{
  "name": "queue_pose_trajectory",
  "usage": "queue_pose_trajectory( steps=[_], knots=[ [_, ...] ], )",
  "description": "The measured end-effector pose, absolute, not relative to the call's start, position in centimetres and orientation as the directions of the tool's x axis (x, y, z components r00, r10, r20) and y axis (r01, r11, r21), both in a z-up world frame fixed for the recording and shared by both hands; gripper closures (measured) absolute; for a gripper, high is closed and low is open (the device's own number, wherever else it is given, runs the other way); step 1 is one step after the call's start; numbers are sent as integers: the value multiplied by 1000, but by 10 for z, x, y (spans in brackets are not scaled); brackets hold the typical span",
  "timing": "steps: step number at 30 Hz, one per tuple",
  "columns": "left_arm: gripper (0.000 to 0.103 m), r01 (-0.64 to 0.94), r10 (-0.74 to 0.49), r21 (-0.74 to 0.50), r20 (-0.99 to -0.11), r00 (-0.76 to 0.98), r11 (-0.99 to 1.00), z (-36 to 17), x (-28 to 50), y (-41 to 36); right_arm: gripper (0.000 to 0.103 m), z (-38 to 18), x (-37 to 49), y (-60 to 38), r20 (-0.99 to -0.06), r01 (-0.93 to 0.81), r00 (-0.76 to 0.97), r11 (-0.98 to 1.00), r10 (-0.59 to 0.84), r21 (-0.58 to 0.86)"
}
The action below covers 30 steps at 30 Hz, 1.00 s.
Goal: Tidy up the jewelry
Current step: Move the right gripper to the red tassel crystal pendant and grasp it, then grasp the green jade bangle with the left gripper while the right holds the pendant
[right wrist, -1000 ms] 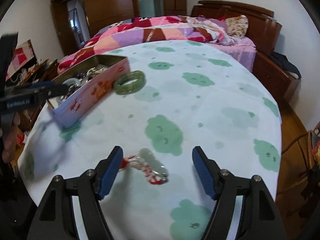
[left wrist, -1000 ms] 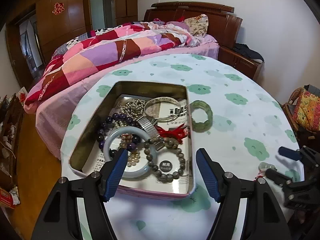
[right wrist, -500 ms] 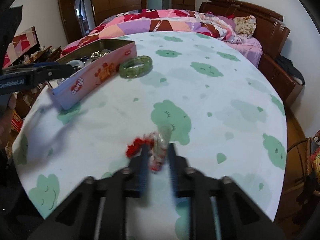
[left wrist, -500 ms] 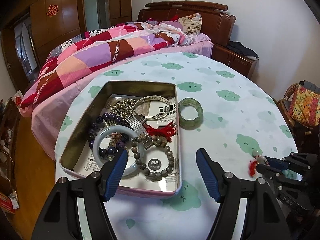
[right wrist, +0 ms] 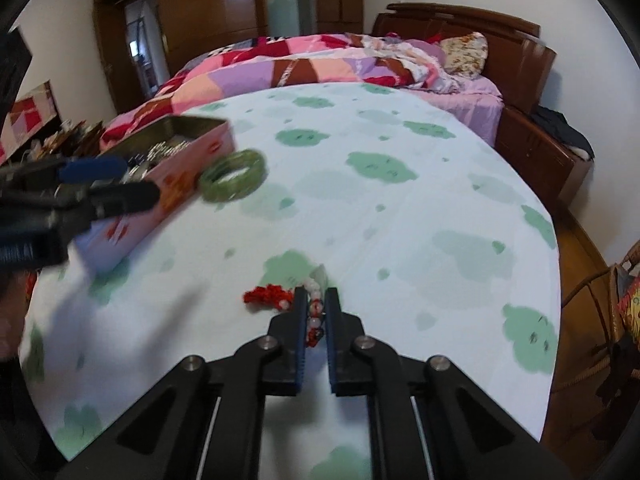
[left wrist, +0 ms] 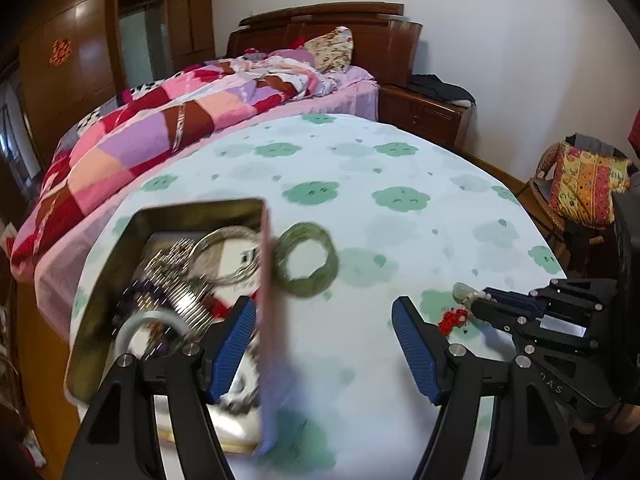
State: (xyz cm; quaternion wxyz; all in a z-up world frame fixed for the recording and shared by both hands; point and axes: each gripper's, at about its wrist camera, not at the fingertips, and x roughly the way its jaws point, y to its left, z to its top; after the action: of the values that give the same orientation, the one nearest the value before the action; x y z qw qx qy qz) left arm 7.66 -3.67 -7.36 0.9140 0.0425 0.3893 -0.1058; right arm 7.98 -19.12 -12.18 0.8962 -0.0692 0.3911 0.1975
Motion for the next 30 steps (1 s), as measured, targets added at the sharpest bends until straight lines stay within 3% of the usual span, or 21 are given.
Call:
queue_pose_trajectory(
  steps=[1, 4, 6, 14, 18, 19, 30],
  knots=[
    [33, 238, -166, -3, -724, 670, 971, -75, 81, -41, 93, -120, 84, -192, -724, -400, 622, 916, 298, 33],
    [49, 270, -187, -6, -737, 650, 963, -79, 98, -54, 93, -120, 93, -193, -720, -383, 630, 923, 291, 38],
    [52, 284, -190, -4, -752, 631, 959, -84, 112, -62, 93, -123, 98, -193, -720, -369, 631, 928, 287, 47],
    [86, 255, -144, 7, -810, 569, 967, -109, 150, -70, 93, -128, 100, -197, -727, -364, 623, 930, 288, 56],
    [93, 261, -124, 32, -820, 558, 965, -120, 152, -75, 93, -128, 100, -198, -728, -364, 621, 930, 291, 61],
    [103, 270, -139, 22, -816, 561, 963, -120, 150, -75, 93, -128, 100, -198, -728, -363, 622, 930, 289, 58],
    [103, 315, -235, -35, -743, 626, 948, -83, 98, -68, 93, -125, 96, -198, -711, -369, 633, 927, 307, 71]
  ],
)
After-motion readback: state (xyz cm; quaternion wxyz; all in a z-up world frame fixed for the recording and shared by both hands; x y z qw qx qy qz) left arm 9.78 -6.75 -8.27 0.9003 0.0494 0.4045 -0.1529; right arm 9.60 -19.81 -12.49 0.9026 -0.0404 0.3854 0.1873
